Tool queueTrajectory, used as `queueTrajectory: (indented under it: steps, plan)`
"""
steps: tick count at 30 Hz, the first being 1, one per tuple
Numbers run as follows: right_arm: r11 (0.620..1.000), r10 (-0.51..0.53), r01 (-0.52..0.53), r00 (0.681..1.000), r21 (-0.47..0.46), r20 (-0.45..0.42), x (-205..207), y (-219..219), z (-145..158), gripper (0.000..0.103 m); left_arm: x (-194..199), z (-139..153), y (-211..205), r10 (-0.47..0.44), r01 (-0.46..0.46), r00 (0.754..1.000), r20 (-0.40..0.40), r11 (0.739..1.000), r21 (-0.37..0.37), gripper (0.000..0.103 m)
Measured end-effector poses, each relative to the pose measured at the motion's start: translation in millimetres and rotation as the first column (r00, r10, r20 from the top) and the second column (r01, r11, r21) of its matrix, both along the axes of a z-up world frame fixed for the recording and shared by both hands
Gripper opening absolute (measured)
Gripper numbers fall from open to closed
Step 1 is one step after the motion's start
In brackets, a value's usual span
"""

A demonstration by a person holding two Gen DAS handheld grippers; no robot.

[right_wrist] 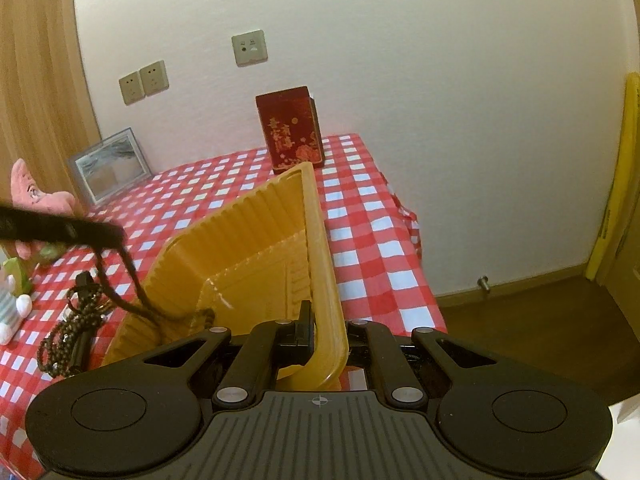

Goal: Organize jewelry
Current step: 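Lift the strand with the left tool and release it into the tray, then withdraw the left tool from the tray toward the bead pile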

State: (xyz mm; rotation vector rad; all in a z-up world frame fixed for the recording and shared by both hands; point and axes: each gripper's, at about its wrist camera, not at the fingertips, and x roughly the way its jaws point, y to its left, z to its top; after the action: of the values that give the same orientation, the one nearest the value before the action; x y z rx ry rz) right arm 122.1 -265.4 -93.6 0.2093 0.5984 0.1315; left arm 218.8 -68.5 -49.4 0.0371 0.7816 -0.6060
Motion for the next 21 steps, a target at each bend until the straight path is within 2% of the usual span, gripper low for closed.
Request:
queueTrajectory:
  steps: [3, 5, 8, 13, 16, 21]
  plan:
    - [1.0, 0.006, -0.006, 1.0, -0.007, 0.002, -2, 2, 0, 0.006, 0, -11, -3, 0.003, -0.001, 0.999, -0.045, 0.999, 0.035, 0.008]
    - [1.0, 0.006, -0.006, 1.0, -0.007, -0.002, -1, 1, 0, 0.006, 0, -12, -3, 0.008, -0.005, 0.999, -0.049, 0.999, 0.054, 0.023]
    - [1.0, 0.002, -0.002, 1.0, -0.005, -0.009, 0, 1, -2, 0.006, -2, -6, -3, 0.015, -0.013, 0.999, -0.03, 0.998, 0.059, 0.037]
    - [1.0, -0.006, 0.006, 1.0, -0.003, -0.018, 4, 1, -4, 0.006, -2, 15, 6, 0.03, -0.03, 1.0, -0.007, 1.0, 0.006, 0.042]
    - [1.0, -0.007, 0.007, 1.0, 0.0, -0.021, 7, 0, -4, 0.006, -10, 31, 18, 0.055, -0.054, 0.998, 0.034, 0.998, -0.01, 0.044]
    - [1.0, -0.007, 0.007, 1.0, -0.002, -0.022, 8, 1, -5, 0.006, -27, 42, 59, 0.149, -0.151, 0.986, 0.081, 0.988, 0.026, 0.046]
